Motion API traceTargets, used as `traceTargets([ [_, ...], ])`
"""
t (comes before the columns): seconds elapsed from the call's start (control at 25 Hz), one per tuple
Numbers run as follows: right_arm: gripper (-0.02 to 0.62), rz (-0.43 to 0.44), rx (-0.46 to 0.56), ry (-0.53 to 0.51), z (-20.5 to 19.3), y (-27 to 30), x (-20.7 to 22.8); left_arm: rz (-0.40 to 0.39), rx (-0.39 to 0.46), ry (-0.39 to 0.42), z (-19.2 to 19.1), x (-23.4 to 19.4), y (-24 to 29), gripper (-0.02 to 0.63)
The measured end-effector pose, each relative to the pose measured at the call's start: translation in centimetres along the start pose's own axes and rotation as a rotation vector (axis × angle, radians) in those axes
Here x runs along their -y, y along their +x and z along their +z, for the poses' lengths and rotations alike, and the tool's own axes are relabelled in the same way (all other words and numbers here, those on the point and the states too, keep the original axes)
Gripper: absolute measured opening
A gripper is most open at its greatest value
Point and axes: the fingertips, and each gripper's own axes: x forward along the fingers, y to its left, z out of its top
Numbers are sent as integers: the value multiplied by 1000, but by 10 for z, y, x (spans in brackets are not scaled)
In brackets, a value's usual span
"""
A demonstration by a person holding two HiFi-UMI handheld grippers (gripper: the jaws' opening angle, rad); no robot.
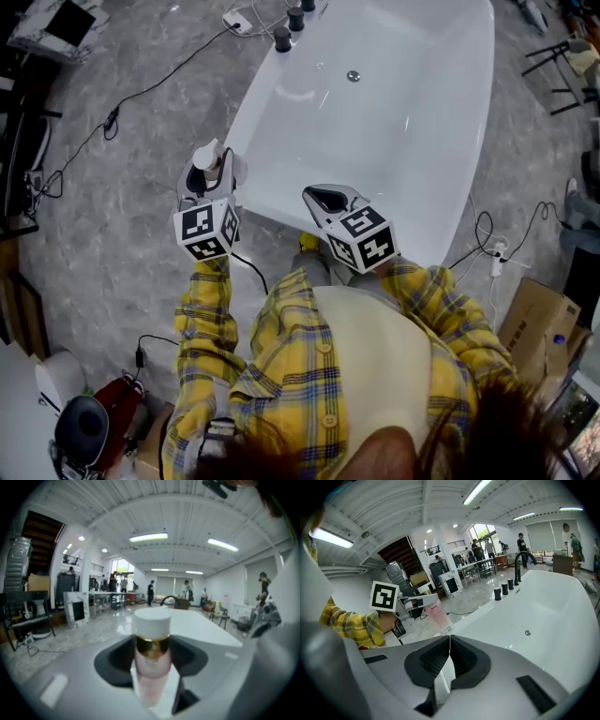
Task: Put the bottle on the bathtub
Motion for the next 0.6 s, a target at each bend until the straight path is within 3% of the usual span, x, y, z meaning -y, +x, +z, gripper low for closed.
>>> traceTargets([
  [0.6, 15, -26, -44, 30, -18, 6, 2, 9, -2, 19, -17, -28, 41, 215],
])
